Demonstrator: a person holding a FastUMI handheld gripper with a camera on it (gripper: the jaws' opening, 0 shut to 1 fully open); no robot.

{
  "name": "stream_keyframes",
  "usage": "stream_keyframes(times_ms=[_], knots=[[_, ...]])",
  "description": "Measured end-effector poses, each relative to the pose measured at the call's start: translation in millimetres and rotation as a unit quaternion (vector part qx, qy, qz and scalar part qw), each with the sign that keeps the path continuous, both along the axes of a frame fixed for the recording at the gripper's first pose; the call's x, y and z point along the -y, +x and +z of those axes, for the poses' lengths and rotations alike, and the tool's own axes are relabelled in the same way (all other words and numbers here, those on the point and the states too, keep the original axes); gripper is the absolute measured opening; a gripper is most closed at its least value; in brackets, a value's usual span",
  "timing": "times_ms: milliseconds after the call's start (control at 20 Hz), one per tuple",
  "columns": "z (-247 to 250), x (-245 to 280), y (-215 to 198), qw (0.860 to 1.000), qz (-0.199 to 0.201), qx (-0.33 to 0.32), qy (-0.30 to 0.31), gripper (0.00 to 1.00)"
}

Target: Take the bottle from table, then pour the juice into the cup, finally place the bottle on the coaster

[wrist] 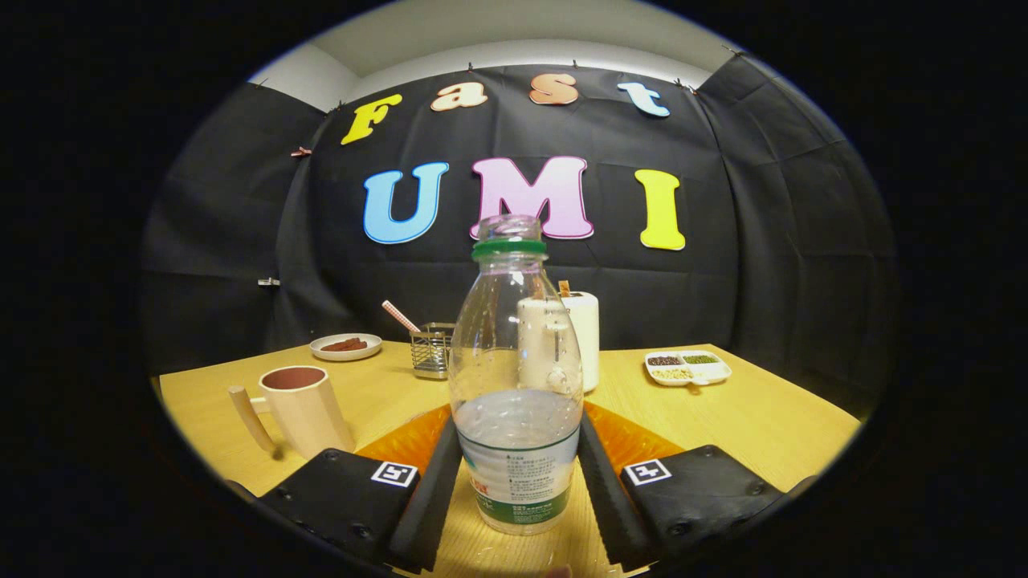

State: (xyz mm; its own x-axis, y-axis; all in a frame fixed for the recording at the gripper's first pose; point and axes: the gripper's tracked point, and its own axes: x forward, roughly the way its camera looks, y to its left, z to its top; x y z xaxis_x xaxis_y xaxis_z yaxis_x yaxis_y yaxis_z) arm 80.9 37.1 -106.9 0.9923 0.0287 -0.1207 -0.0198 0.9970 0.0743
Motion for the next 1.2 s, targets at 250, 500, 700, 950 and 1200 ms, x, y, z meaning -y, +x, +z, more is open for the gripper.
stream_keyframes(times_ms=[250, 500, 700, 950, 1200], knots=[[22, -8, 2, 0.994, 0.001, 0.016, -0.104, 0.70], [36, -24, 7, 0.965, 0.000, 0.023, -0.262, 0.70], [46, -47, 14, 0.927, 0.022, 0.039, -0.372, 0.70], [59, -50, 22, 0.878, 0.037, 0.050, -0.474, 0.70], [62, -59, 27, 0.822, 0.048, 0.061, -0.565, 0.70]])
